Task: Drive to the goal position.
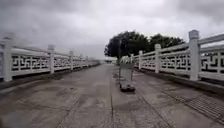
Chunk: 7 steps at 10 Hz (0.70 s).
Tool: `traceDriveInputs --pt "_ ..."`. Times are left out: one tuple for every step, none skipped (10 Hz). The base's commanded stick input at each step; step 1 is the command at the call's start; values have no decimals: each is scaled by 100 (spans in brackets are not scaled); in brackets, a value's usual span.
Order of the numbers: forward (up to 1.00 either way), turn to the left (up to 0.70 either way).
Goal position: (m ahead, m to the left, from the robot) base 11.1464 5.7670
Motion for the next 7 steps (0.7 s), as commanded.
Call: traceDriveInputs --pt "69 1" --pt "69 1" --pt "69 1" --pt "69 1" --pt "69 1" --pt "69 1" --pt "69 1"
